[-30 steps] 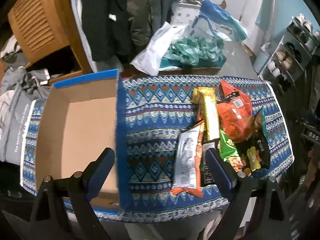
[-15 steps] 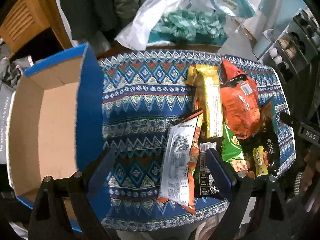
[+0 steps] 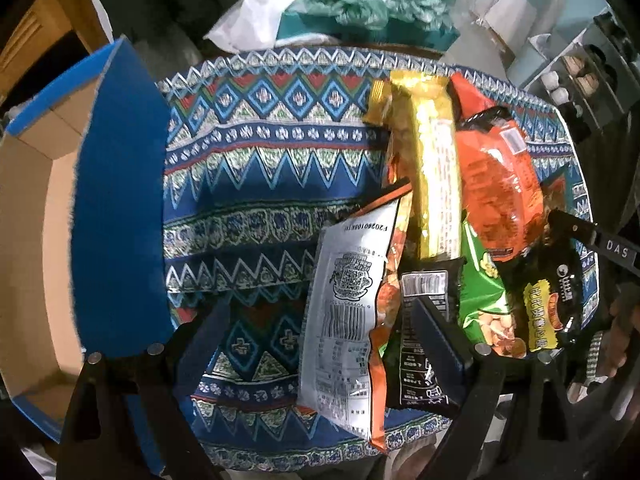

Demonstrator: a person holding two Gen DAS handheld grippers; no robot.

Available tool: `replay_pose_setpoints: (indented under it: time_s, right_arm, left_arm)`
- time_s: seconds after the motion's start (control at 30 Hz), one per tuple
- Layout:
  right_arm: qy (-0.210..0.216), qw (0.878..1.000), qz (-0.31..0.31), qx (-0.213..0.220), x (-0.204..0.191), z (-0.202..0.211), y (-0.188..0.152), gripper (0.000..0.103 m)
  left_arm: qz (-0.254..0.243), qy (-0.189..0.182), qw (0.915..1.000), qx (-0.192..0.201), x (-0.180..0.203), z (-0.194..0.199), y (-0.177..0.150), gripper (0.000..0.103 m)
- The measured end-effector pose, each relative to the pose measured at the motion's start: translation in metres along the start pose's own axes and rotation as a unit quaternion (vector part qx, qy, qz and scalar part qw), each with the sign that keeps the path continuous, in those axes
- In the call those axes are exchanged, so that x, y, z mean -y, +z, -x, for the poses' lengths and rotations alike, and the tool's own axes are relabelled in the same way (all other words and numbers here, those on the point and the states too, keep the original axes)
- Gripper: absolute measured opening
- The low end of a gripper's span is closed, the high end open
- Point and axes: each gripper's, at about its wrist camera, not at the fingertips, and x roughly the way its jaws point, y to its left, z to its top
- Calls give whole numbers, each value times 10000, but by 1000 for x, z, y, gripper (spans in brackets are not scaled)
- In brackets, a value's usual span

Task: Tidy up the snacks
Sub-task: 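Grasp the teal snack bag with the right tool while the left tool grasps the white chip bag, then carry both bags over the cardboard box and open both tools to drop them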

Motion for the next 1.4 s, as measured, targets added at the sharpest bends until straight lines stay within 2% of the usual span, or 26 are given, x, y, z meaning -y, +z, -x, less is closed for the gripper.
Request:
replay_pose_setpoints:
  time_s: [0.23, 0.43, 0.47, 0.5, 0.53, 0.57, 0.6, 0.63, 0.67, 0.73, 1.0, 1.17, 1.4]
  right_arm:
    - [155, 9997, -78, -171, 4, -13, 0, 69]
    - [302, 9987, -235, -331, 12, -23, -3, 43]
    - [300, 9986, -235, -378, 12, -25, -4, 36]
    - [290, 9984, -241, -426, 12, -28, -5, 28]
    - [302, 9983, -254, -437, 13, -29, -6, 26]
    - [335, 9982, -275, -418, 14, -29, -7, 23]
    - [363, 9981, -292, -405, 14, -29, -7, 22]
    - [405, 9979, -306, -393, 16, -28, -9, 21]
    - [442, 9979, -312, -352, 18, -26, -9, 19]
    - [443, 9983, -298, -242, 21, -18, -10, 17]
    - [292, 9995, -20, 152, 15, 10, -13, 17]
    - [122, 9988, 168, 450, 5, 31, -14, 17]
    - [153, 9946, 387, 954, -14, 67, -15, 17]
  left_arm:
    - [44, -19, 9997, -219, -1, -21, -2, 93]
    - [265, -158, 9991, -278, -8, -33, -2, 93]
    - [310, -204, 9989, -270, -10, -35, -3, 91]
    - [338, -272, 9987, -254, -13, -37, -3, 90]
    - [356, -353, 9984, -243, -16, -38, -3, 83]
    - [367, -426, 9981, -255, -18, -40, -3, 72]
    - [386, -492, 9976, -300, -21, -43, -2, 65]
    - [404, -553, 9970, -357, -25, -47, -1, 49]
    - [415, -546, 9967, -429, -27, -52, -1, 43]
    - [417, -541, 9970, -370, -30, -53, -3, 39]
    - [228, -336, 9992, -17, -23, -28, -3, 38]
    - [221, -325, 9991, 182, -21, -3, -5, 37]
    - [233, -381, 9980, 454, -17, 27, -10, 37]
